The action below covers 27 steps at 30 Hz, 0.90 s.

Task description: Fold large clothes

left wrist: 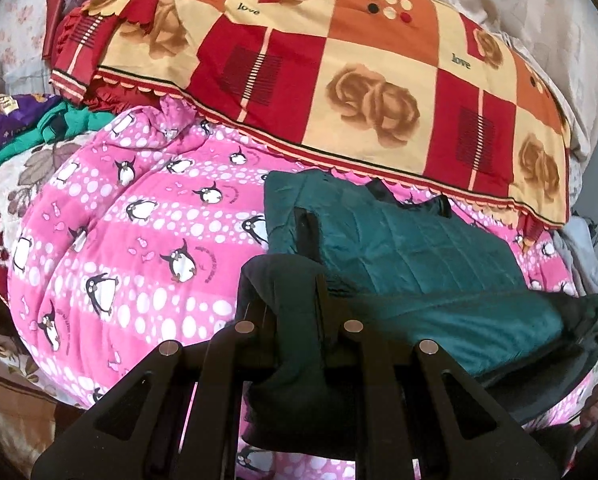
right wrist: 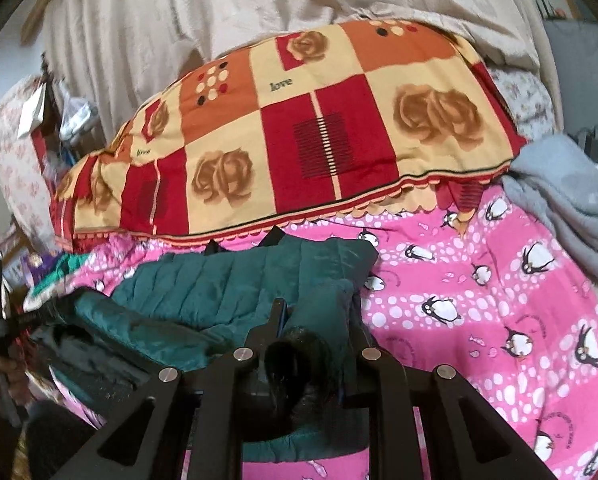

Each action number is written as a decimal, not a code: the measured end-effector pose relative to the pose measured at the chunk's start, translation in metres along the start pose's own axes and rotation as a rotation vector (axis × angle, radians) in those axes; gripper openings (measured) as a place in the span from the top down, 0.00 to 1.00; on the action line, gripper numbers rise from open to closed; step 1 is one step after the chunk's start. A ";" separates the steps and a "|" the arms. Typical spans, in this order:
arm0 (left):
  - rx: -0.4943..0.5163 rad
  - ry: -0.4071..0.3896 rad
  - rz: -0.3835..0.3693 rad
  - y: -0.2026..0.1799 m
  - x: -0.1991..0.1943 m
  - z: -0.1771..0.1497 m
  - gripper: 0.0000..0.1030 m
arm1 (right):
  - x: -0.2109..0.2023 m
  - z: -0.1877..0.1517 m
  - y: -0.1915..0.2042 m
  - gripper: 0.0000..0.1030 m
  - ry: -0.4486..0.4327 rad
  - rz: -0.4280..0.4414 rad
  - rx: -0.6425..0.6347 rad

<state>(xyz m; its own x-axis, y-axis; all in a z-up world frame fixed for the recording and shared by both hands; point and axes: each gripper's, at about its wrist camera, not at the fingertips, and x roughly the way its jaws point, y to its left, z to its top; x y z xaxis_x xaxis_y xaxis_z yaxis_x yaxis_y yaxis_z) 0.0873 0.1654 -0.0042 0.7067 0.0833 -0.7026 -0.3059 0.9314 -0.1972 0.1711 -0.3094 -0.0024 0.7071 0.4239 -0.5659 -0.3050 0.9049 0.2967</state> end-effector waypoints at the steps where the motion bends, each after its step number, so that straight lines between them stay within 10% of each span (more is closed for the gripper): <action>1: 0.001 0.000 0.002 0.001 0.001 0.002 0.89 | 0.003 0.003 -0.001 0.83 0.005 0.001 0.003; 27: 0.002 -0.110 -0.035 0.004 -0.049 0.038 0.89 | 0.010 0.030 0.013 0.83 0.033 -0.104 -0.048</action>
<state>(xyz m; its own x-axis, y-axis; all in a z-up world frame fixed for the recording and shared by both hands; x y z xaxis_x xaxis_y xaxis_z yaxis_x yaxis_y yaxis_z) 0.0755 0.1782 0.0553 0.7828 0.0891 -0.6158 -0.2784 0.9353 -0.2186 0.1938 -0.2946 0.0190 0.7151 0.3280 -0.6173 -0.2622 0.9444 0.1982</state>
